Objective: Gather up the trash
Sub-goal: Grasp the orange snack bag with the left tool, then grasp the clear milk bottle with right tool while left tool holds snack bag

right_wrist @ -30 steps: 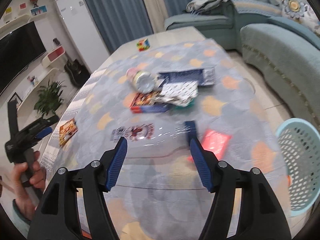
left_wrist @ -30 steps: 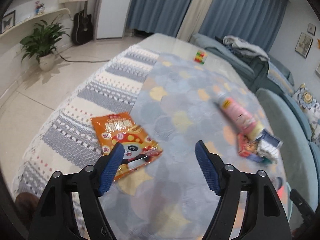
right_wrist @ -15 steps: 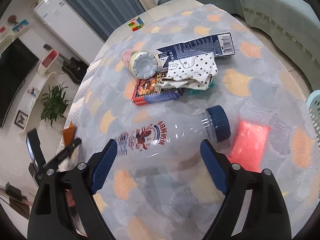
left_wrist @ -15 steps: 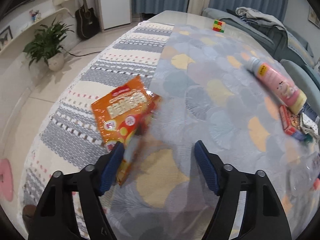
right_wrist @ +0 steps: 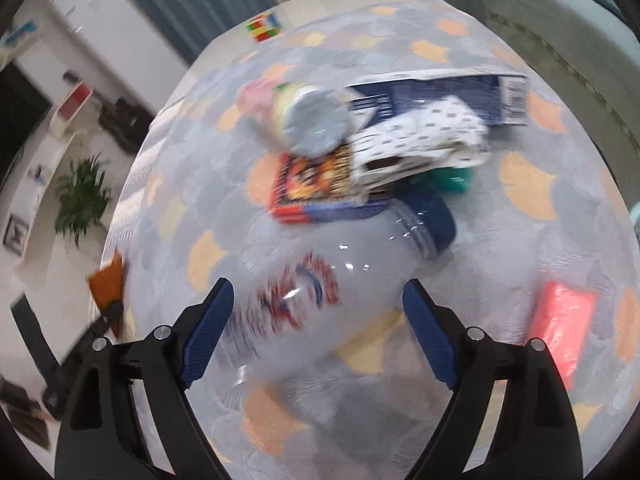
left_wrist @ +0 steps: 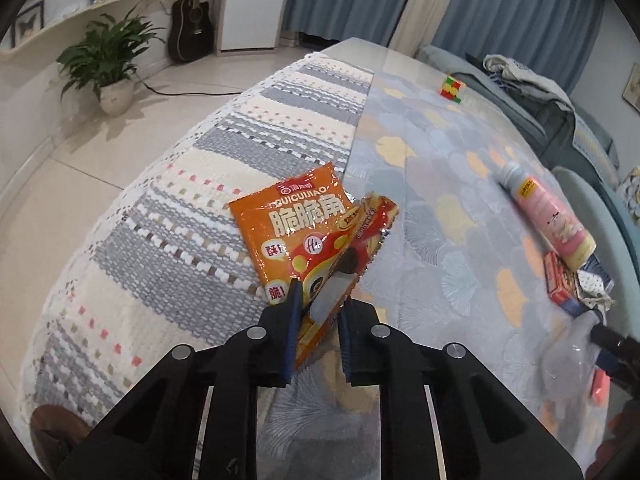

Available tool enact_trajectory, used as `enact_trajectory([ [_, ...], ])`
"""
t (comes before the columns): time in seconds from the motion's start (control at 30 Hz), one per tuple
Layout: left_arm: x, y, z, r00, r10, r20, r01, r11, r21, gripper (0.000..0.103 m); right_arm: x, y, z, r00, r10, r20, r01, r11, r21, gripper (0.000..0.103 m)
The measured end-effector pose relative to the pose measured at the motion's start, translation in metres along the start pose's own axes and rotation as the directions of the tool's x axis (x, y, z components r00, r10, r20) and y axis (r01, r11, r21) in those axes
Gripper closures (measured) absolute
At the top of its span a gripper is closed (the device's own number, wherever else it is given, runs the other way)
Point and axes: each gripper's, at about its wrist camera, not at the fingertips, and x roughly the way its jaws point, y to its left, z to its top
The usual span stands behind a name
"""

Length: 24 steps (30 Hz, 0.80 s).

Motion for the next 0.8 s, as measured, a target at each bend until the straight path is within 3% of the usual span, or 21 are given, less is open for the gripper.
enact_trajectory([
  [0.13,-0.007,-0.002,0.000,0.999,-0.036,0.033,0.036,0.999,0.000,0.099,-0.005,0.010,-0.008,1.000,0.004,0.005,-0.004,0.998,-0.065,0.027],
  [0.2,-0.017,-0.005,0.000,0.995,-0.082,0.060,0.082,0.997,0.000,0.099,-0.010,0.011,-0.012,0.999,0.037,0.001,-0.037,0.995,-0.096,0.038],
  [0.27,-0.028,-0.012,0.002,0.989,-0.118,0.086,0.118,0.993,0.006,0.099,-0.015,0.011,-0.016,0.997,0.074,0.001,-0.073,0.990,-0.118,0.056],
  [0.4,-0.045,-0.034,0.003,0.977,-0.179,0.118,0.174,0.983,0.049,0.099,-0.019,0.010,-0.019,0.996,0.090,-0.012,-0.091,0.989,-0.114,0.058],
  [0.43,-0.049,-0.042,0.003,0.974,-0.191,0.123,0.183,0.981,0.068,0.100,-0.020,0.008,-0.018,0.995,0.102,-0.019,-0.103,0.990,-0.091,0.052],
  [0.47,-0.051,-0.048,0.002,0.972,-0.200,0.126,0.191,0.978,0.080,0.100,-0.019,0.006,-0.017,0.993,0.113,-0.026,-0.114,0.992,-0.056,0.035],
  [0.53,-0.052,-0.056,0.001,0.968,-0.222,0.121,0.211,0.973,0.098,0.100,-0.020,-0.004,-0.008,0.991,0.136,-0.007,-0.136,0.989,0.058,0.019],
  [0.63,-0.054,-0.071,-0.002,0.964,-0.240,0.116,0.224,0.965,0.136,0.100,-0.012,-0.009,0.006,0.988,0.156,-0.013,-0.152,0.976,0.156,0.019],
  [0.8,-0.056,-0.075,-0.005,0.957,-0.265,0.115,0.248,0.957,0.148,0.100,0.024,0.011,0.018,0.994,0.073,-0.082,-0.056,0.979,0.196,0.017],
])
